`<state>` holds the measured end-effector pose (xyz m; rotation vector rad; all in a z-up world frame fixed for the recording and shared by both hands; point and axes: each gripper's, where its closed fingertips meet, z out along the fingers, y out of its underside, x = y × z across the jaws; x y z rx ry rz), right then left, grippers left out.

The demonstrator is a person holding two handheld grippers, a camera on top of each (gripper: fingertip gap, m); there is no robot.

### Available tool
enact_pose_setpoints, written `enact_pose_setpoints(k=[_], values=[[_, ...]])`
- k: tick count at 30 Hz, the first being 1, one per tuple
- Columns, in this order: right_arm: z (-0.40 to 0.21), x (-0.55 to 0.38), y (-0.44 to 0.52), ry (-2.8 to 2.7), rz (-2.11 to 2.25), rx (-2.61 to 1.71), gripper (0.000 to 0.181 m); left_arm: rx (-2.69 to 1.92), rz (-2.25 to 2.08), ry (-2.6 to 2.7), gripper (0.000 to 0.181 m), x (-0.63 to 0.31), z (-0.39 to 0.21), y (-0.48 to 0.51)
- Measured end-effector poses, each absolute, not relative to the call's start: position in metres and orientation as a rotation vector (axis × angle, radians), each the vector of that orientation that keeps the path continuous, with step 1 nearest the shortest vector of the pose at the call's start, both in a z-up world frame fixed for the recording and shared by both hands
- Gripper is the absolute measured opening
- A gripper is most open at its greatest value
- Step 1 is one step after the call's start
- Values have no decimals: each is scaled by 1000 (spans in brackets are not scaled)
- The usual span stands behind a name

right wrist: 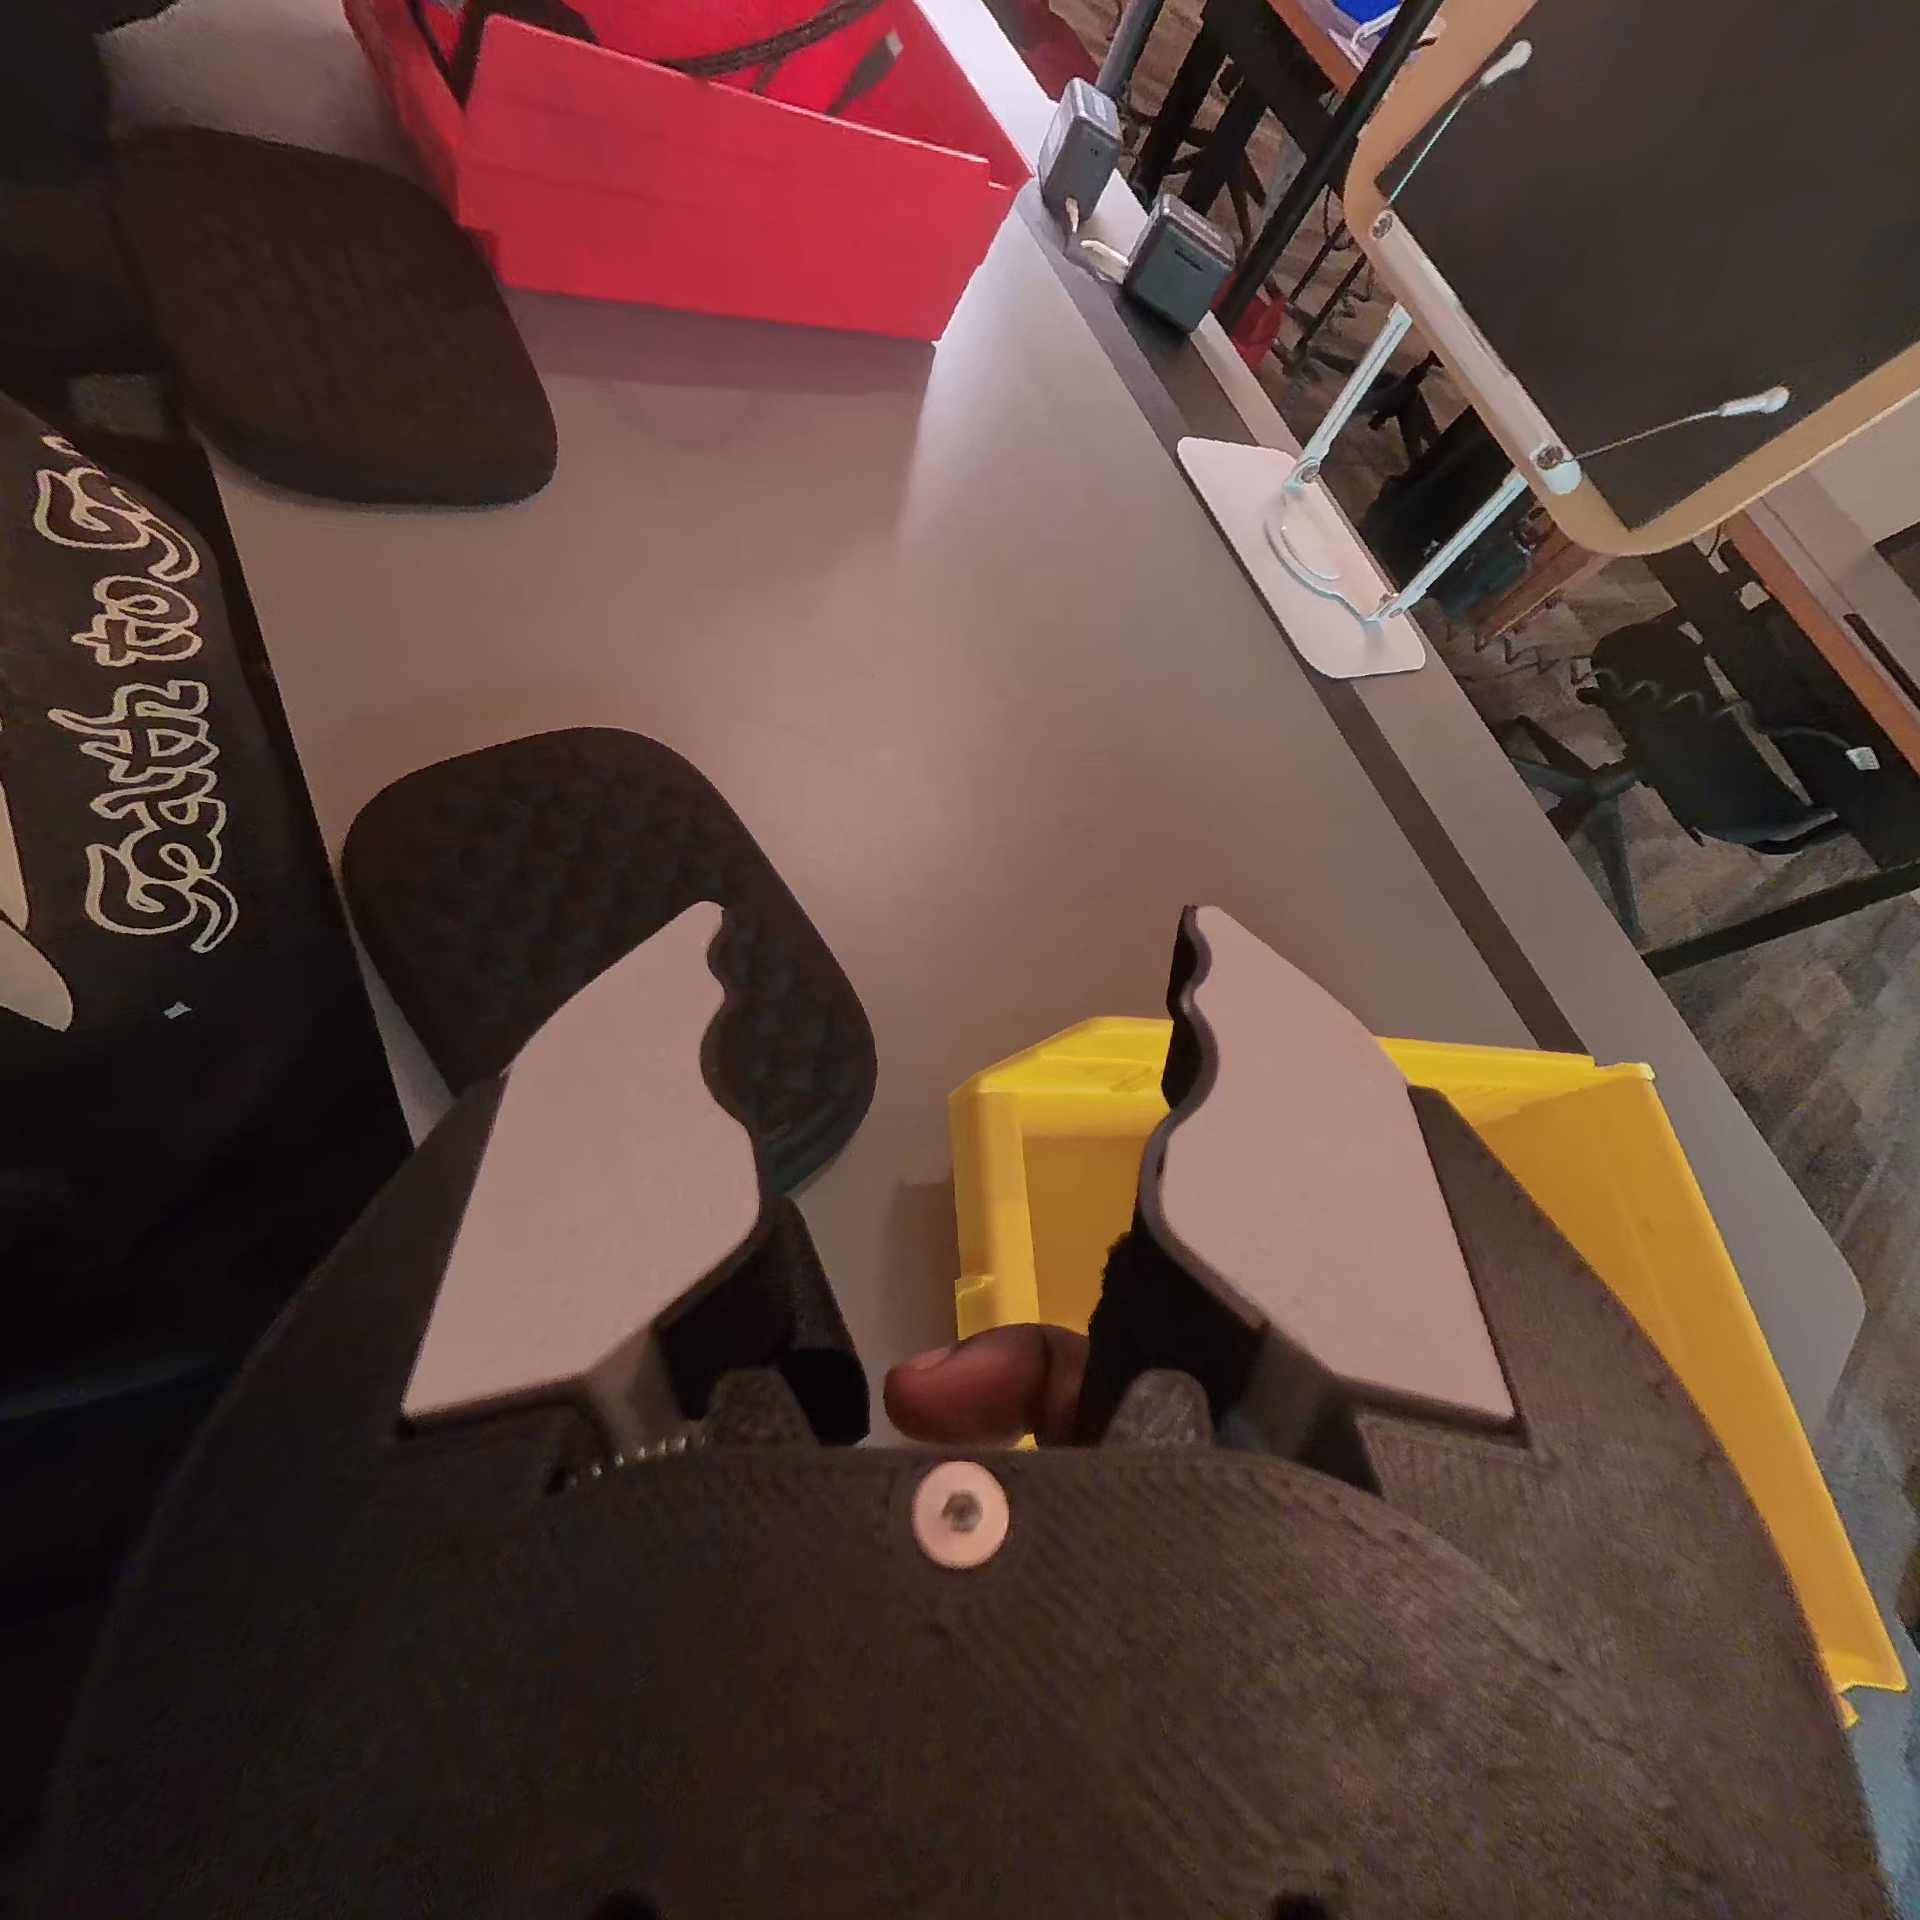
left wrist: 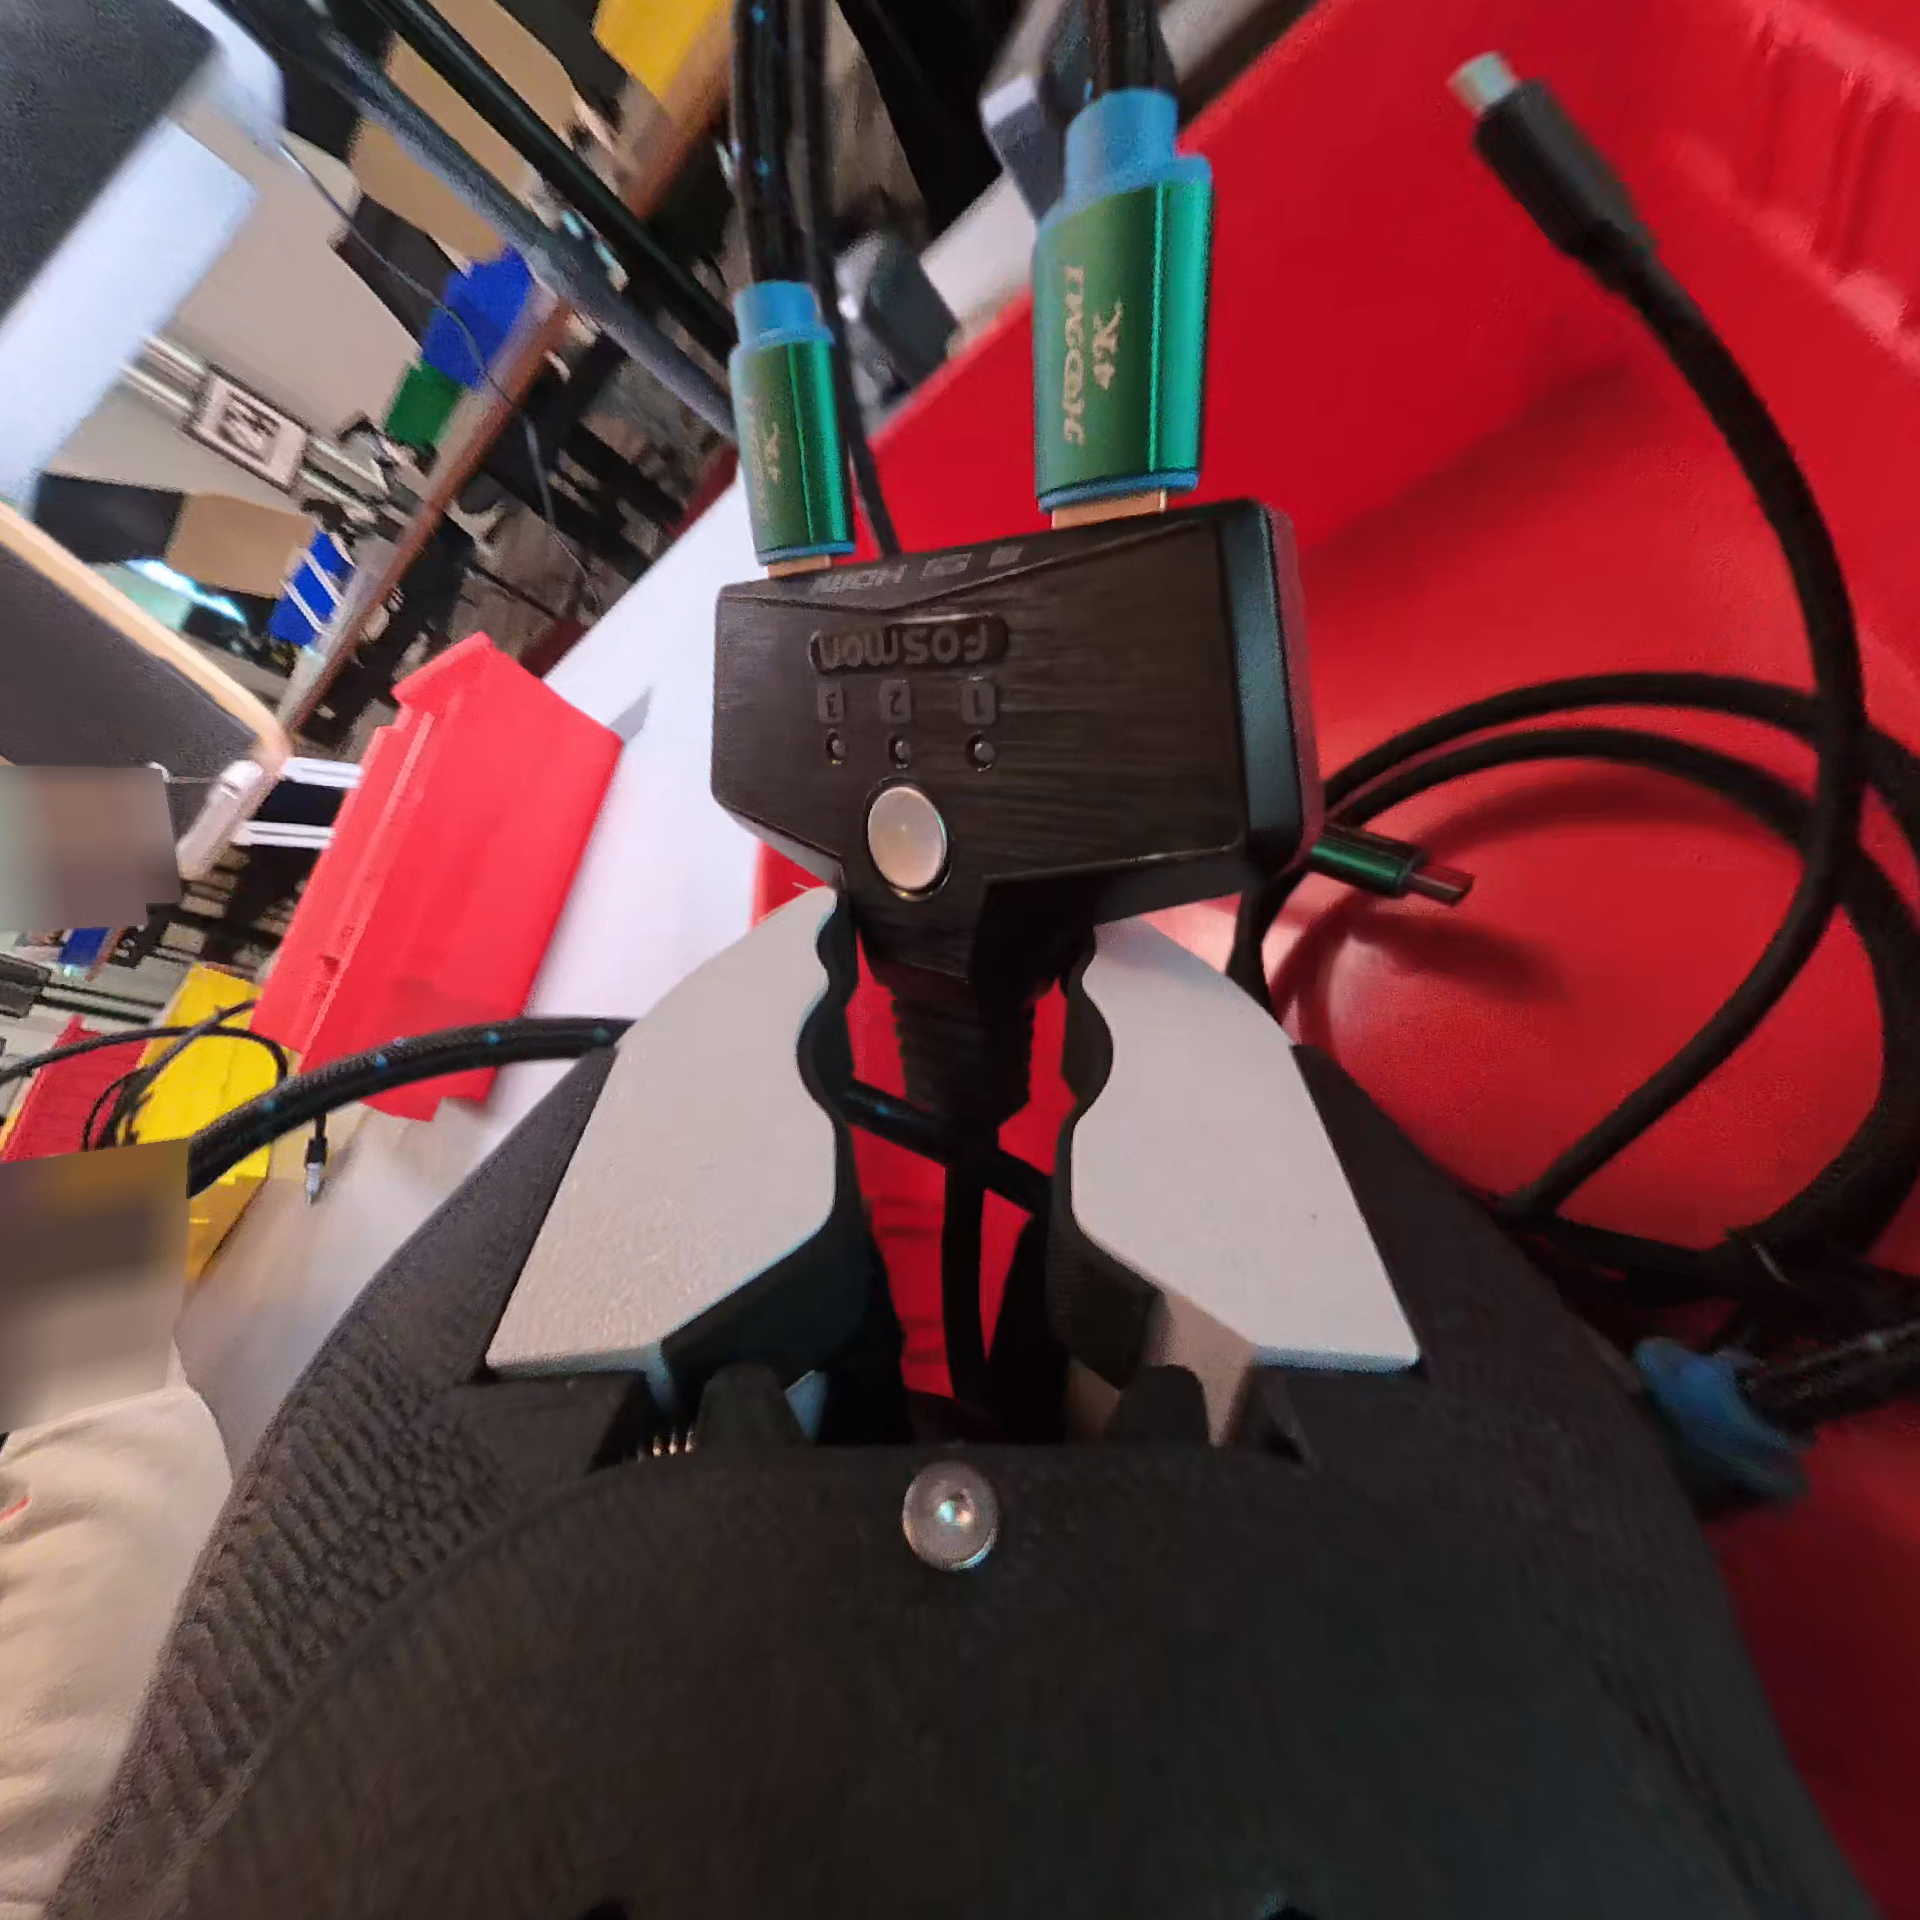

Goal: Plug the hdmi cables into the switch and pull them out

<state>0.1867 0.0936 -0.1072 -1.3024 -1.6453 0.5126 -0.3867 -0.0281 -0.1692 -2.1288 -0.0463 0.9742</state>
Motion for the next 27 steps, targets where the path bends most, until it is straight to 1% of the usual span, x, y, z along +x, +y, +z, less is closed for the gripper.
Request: enact_pose_setpoints(k=[7,17,21,24,27], values=[[-104,180,84,-1665,491,-1270,79,-1893,897,-78,36,-375,-117,-21],[-98,188,82,-1643,469,-1247,78,-1920,883,-13,36,-364,-93,4],[-97,190,82,-1636,463,-1247,77,-1886,726,-77,36,-356,-87,9],[-96,190,80,-1639,457,-1237,76,-1821,468,-162,35,-347,-78,10],[-96,189,82,-1641,455,-1235,75,-1816,407,-192,35,-349,-72,5]])
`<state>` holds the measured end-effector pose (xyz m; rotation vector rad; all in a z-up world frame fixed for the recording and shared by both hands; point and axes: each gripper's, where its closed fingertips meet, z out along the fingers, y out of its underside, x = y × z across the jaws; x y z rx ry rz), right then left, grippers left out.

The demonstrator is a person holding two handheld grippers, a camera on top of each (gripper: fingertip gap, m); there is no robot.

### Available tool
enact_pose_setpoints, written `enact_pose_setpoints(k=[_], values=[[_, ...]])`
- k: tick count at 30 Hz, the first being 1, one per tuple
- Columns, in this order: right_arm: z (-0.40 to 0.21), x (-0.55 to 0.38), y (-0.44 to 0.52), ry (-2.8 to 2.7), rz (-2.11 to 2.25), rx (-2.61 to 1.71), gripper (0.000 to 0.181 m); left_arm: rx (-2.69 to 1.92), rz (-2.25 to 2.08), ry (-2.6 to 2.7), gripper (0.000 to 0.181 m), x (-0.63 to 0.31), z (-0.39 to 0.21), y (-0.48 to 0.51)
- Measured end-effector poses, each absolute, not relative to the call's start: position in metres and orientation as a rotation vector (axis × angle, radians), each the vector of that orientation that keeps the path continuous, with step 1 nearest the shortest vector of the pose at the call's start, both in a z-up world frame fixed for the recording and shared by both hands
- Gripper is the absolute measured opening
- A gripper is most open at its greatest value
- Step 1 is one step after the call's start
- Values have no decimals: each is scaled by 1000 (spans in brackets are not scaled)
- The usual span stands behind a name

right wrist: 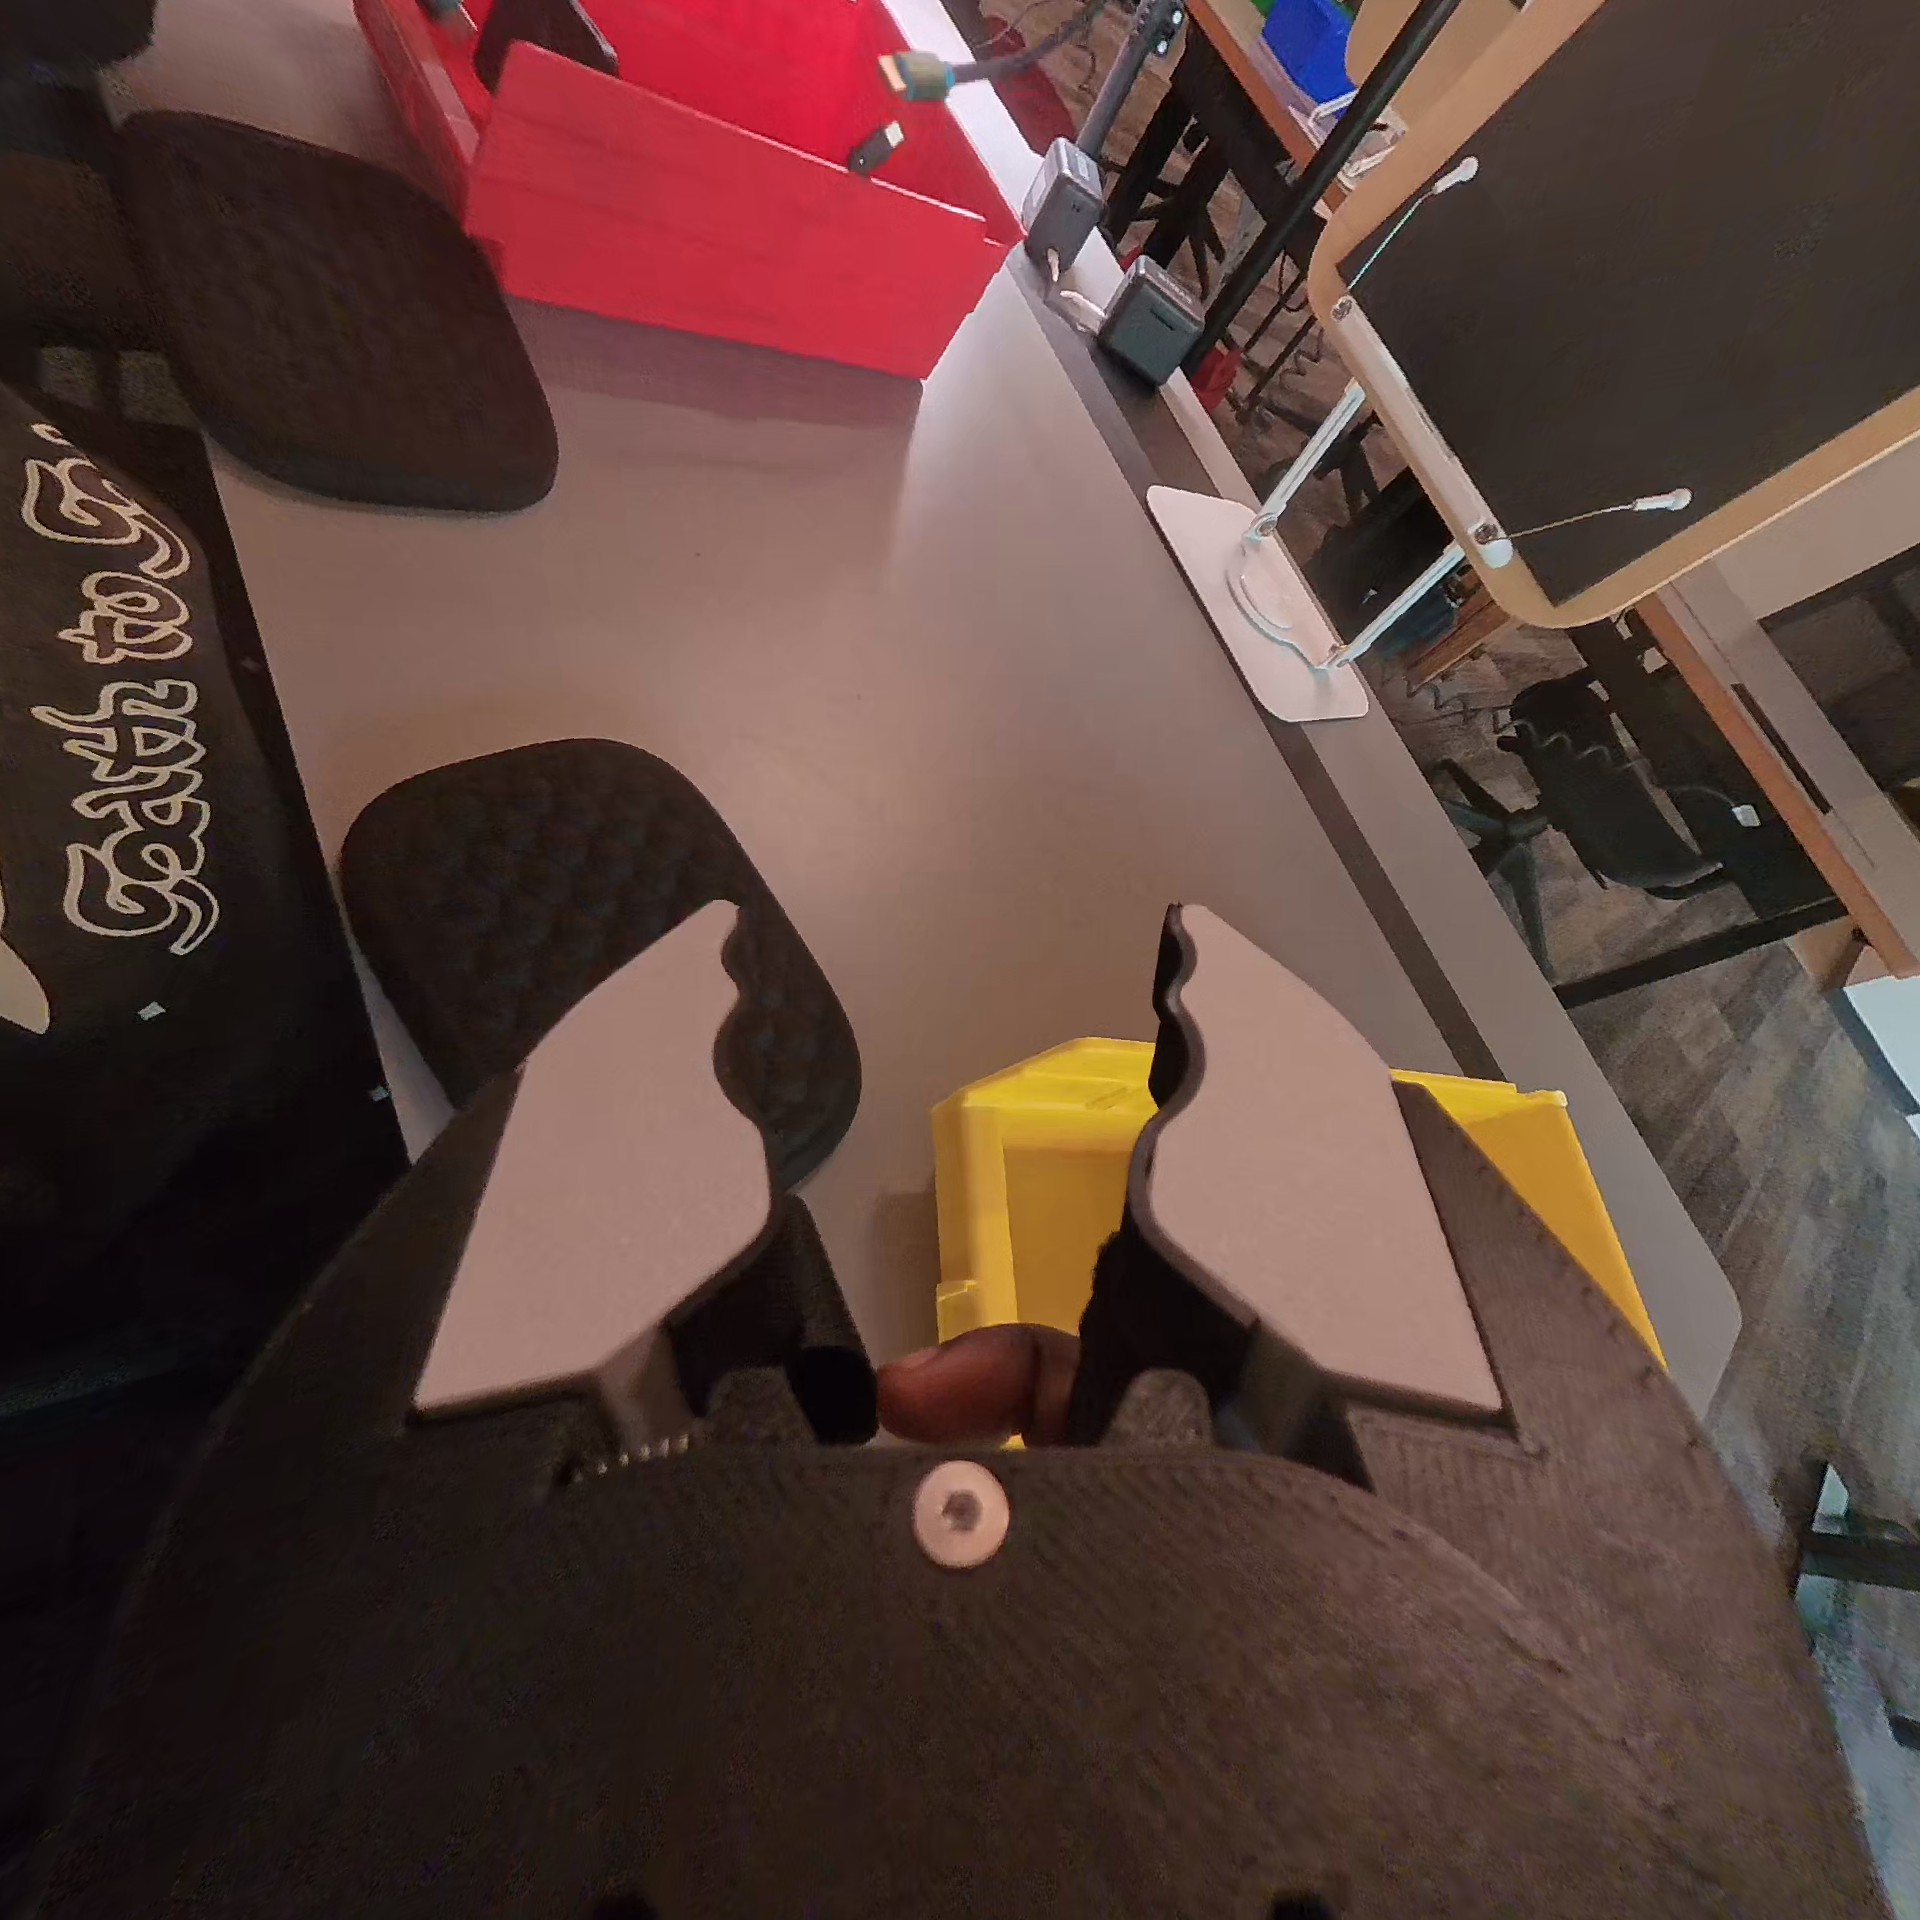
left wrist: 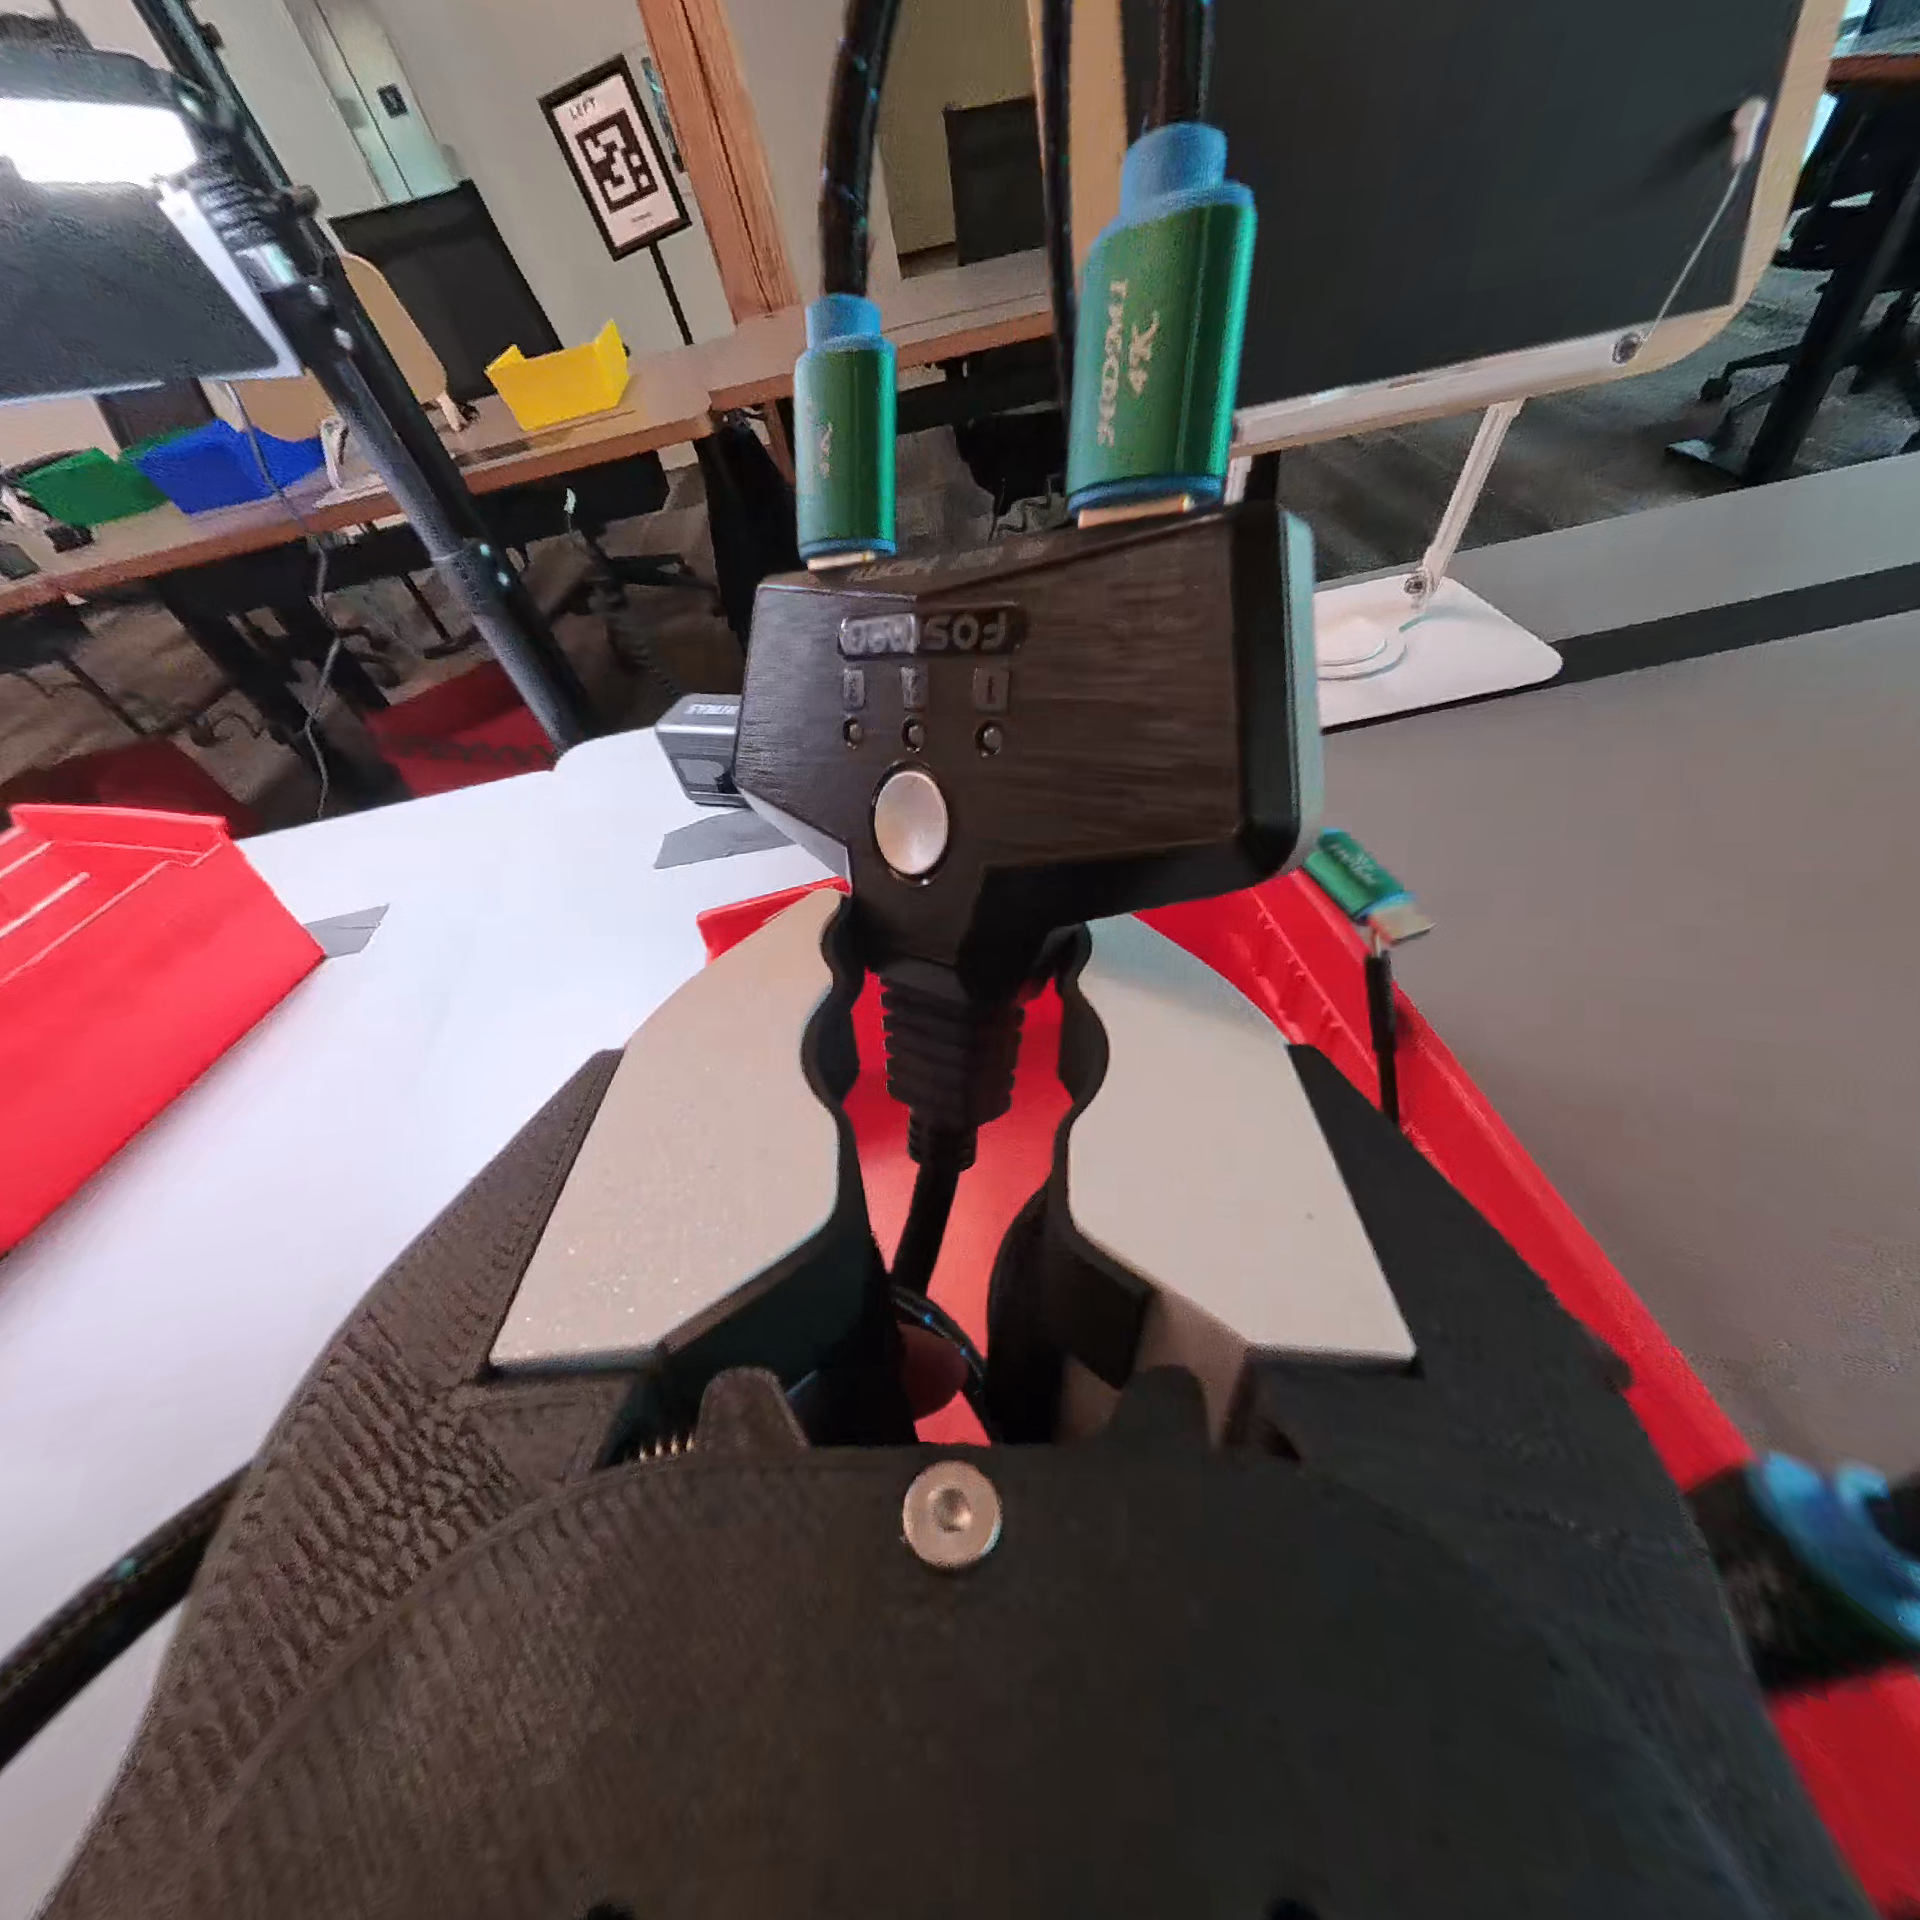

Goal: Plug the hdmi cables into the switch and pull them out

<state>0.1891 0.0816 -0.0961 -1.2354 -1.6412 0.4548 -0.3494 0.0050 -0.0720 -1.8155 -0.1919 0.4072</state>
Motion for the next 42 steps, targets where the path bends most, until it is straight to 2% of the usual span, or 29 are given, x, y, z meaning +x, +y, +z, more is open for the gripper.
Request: enact_pose_setpoints(k=[10,18,22,31,32,34,36,42], values=[[-99,187,80,-1660,442,-1237,74,-1732,298,-201,35,-342,-42,-5],[-93,189,74,-1651,472,-1198,74,-2089,630,-160,35,-365,-130,-10],[-95,187,75,-1659,471,-1207,74,-2191,794,-133,35,-375,-155,-17],[-92,190,67,-1665,470,-1185,74,-2442,633,-73,34,-367,-205,-19],[-92,190,66,-1666,473,-1182,74,-2461,574,-60,35,-362,-206,-20],[-92,191,66,-1667,478,-1180,74,-2435,459,-51,51,-352,-198,-24],[-93,191,68,-1668,484,-1184,74,-2357,406,-62,56,-348,-177,-31],[-99,188,72,-1687,455,-1214,75,-2224,538,-285,52,-375,-141,-75]])
